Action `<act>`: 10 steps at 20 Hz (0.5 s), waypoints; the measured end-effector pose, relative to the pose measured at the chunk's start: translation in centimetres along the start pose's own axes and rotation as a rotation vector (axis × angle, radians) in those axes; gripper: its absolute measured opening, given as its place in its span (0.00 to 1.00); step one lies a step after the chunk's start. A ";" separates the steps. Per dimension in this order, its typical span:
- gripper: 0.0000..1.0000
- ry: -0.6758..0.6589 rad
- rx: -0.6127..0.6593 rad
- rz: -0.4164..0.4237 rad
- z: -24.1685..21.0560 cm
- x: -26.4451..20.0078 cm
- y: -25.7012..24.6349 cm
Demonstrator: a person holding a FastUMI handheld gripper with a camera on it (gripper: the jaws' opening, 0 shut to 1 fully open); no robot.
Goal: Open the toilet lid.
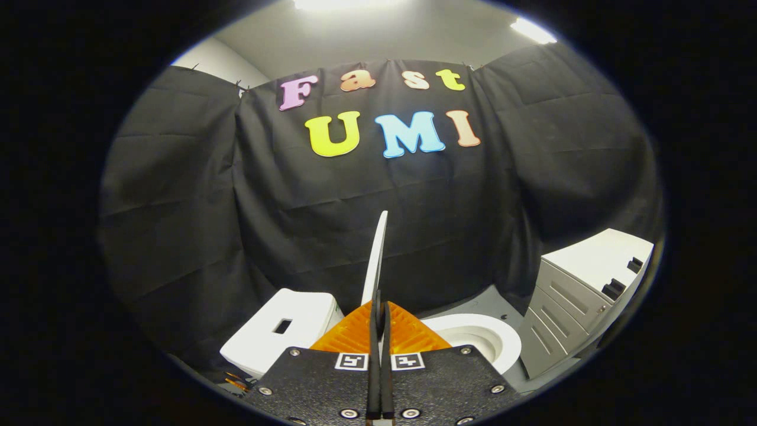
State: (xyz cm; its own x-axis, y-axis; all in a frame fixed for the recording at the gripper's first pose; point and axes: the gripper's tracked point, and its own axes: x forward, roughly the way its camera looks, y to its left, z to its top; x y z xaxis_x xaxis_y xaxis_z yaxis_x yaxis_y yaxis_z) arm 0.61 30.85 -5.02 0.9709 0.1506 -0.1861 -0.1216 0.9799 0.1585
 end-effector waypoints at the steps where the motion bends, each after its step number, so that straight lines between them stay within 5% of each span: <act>1: 0.00 -0.005 -0.012 0.009 0.2 0.0 0.9; 10: 0.00 -0.026 -0.159 0.113 0.6 0.3 9.9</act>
State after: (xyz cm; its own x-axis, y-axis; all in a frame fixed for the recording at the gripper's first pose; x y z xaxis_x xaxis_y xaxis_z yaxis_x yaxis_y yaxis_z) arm -0.16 40.56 -2.93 0.9539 0.2597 -0.1502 -0.2595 0.9655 0.0212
